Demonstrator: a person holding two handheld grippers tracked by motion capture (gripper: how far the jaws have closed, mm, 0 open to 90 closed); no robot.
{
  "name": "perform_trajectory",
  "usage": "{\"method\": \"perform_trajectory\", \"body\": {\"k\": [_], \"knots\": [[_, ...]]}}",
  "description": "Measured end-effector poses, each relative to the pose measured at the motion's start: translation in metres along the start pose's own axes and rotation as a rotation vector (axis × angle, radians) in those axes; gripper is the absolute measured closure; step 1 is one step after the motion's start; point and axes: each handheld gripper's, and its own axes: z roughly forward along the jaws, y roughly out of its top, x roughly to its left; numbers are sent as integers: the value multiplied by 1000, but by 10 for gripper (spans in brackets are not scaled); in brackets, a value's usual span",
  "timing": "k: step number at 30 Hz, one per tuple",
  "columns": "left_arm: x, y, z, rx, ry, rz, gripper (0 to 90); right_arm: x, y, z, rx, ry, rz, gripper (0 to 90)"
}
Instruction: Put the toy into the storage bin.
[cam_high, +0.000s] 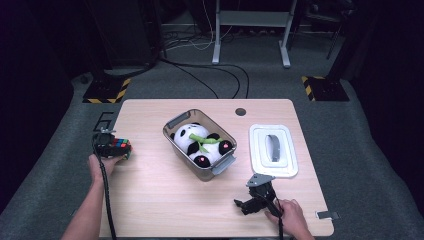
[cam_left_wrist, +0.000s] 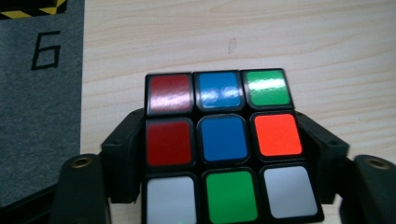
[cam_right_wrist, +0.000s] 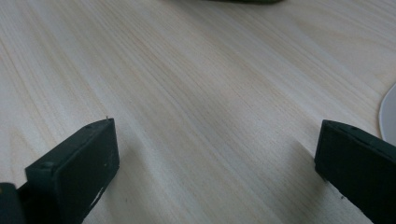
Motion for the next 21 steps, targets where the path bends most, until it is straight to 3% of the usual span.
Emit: {"method": "perform_trajectory", "body": {"k": [3,13,21], "knots": [[-1,-2,0,-13,14,0,339,0,0,0,0,-1,0,0],[-2,-1,-5,11,6,2,342,0,0,0,0,1,-1,0],[-13,6,-23,0,-14,32,342,0,0,0,-2,0,6,0]]}}
